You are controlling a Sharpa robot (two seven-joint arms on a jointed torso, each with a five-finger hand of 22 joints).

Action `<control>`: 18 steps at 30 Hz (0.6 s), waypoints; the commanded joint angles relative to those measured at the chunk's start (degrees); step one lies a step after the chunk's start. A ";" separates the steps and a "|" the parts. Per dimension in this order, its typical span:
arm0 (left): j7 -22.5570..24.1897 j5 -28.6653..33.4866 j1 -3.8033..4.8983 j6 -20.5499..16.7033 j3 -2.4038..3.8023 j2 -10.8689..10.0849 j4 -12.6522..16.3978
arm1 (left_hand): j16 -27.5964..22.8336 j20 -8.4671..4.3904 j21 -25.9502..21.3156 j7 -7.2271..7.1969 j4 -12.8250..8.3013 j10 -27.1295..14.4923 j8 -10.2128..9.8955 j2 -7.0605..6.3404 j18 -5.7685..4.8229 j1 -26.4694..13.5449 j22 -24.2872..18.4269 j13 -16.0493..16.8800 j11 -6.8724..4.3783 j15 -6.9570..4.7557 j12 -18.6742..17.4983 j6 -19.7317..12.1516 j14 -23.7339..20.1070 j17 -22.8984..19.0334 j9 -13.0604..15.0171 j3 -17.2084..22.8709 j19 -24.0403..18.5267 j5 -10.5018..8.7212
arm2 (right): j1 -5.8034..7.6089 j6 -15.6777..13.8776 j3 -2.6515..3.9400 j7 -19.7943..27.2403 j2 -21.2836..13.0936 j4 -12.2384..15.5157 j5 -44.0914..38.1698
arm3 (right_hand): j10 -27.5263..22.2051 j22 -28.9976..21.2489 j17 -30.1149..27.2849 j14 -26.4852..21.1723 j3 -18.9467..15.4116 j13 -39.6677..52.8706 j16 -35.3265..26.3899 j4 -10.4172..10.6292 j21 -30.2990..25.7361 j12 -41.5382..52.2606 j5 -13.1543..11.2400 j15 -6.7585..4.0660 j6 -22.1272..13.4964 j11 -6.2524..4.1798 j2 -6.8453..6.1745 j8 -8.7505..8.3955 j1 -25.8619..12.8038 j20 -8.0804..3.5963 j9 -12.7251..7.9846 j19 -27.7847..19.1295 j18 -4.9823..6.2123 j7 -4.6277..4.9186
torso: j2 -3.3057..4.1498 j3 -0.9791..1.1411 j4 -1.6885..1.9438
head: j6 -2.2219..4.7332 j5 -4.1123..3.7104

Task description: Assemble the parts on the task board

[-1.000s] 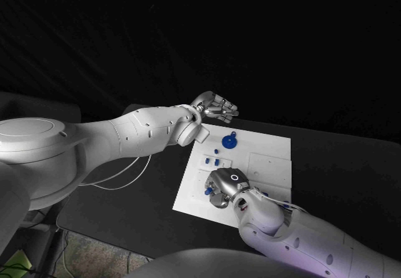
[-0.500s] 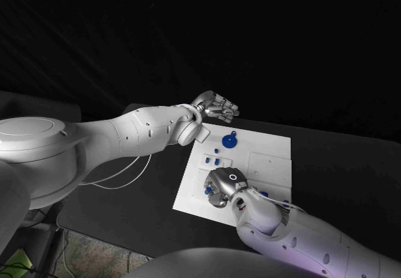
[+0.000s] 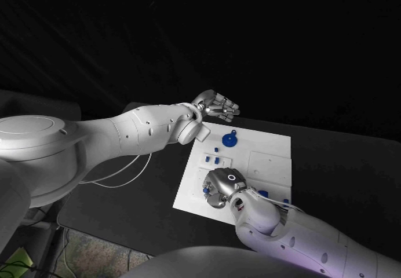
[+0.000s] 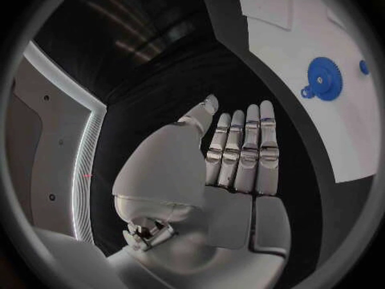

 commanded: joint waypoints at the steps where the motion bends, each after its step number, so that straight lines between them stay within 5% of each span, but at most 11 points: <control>1: 0.09 0.59 0.03 1.30 0.03 0.06 0.14 | -0.05 0.22 -0.27 0.12 0.55 -0.53 -0.18 0.07 0.41 -0.90 -0.20 -0.03 -0.07 0.09 -0.22 -0.89 -0.55 0.04 -0.04 -0.28 0.25 -0.39 | -0.23 0.88 -0.25 0.47 -0.07 -0.22 0.99 | -0.84 -0.34 -0.12 0.20 -0.27 -0.10 0.08 0.53 0.41 -0.35 -0.21 0.26 -0.83 0.15 -0.92 0.10 0.05 0.31 -0.48 2.40 0.00 0.01 | 0.02 0.03 0.06 | -0.13 0.03; 18: -0.05 0.71 0.03 1.79 0.03 -0.05 0.10 | -0.04 0.34 -0.28 0.17 0.88 -0.72 -0.13 0.29 0.45 -0.71 -1.11 -0.02 -0.02 0.16 -0.21 -1.10 -0.68 0.06 -0.02 -1.02 0.34 -0.80 | -0.23 -2.77 -0.32 0.21 -0.39 -0.42 1.88 | -3.72 -2.11 -0.57 0.26 -0.27 -0.12 0.36 2.92 1.00 -0.35 -0.70 0.88 -4.05 1.20 -3.10 0.08 -0.23 0.92 -1.76 2.38 0.69 0.92 | 0.04 0.08 0.03 | -0.13 -0.22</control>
